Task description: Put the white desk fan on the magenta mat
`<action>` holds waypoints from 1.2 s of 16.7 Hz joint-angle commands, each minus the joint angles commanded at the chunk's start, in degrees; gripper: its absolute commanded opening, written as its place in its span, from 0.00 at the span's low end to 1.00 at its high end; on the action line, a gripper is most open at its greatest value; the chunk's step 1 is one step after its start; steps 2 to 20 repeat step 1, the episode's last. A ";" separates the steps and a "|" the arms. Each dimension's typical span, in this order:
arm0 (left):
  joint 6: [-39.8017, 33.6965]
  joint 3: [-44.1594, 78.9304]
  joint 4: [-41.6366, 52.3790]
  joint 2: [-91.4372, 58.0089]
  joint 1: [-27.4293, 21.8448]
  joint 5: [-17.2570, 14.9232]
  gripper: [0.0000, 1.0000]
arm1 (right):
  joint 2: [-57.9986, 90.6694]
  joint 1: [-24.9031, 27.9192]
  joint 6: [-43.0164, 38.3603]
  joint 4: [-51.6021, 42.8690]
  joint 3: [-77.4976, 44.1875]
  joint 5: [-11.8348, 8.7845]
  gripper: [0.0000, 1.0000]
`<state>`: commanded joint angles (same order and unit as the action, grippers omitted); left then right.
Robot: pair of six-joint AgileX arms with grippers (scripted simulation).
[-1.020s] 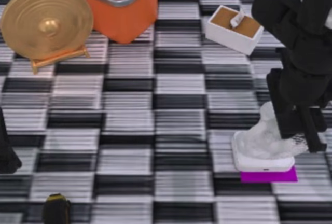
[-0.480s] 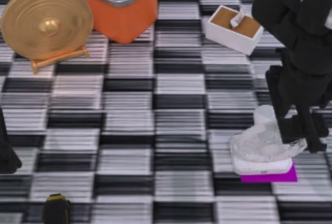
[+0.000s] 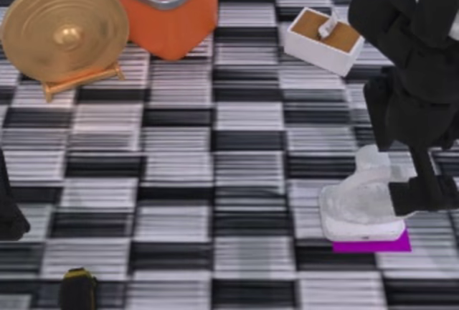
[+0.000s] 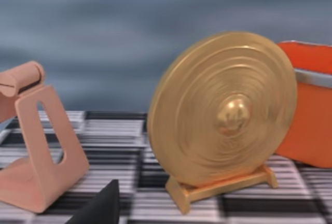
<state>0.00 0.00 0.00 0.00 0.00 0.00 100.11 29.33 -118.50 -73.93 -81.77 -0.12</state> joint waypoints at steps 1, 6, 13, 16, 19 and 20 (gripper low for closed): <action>0.00 0.00 0.00 0.00 0.00 0.00 1.00 | 0.00 0.00 0.00 0.00 0.00 0.00 1.00; 0.00 0.00 0.00 0.00 0.00 0.00 1.00 | 0.00 0.00 0.00 0.00 0.00 0.00 1.00; 0.00 0.00 0.00 0.00 0.00 0.00 1.00 | 0.00 0.00 0.00 0.00 0.00 0.00 1.00; 0.00 0.00 0.00 0.00 0.00 0.00 1.00 | 0.00 0.00 0.00 0.00 0.00 0.00 1.00; 0.00 0.00 0.00 0.00 0.00 0.00 1.00 | 0.00 0.00 0.00 0.00 0.00 0.00 1.00; 0.00 0.00 0.00 0.00 0.00 0.00 1.00 | 0.00 0.00 0.00 0.00 0.00 0.00 1.00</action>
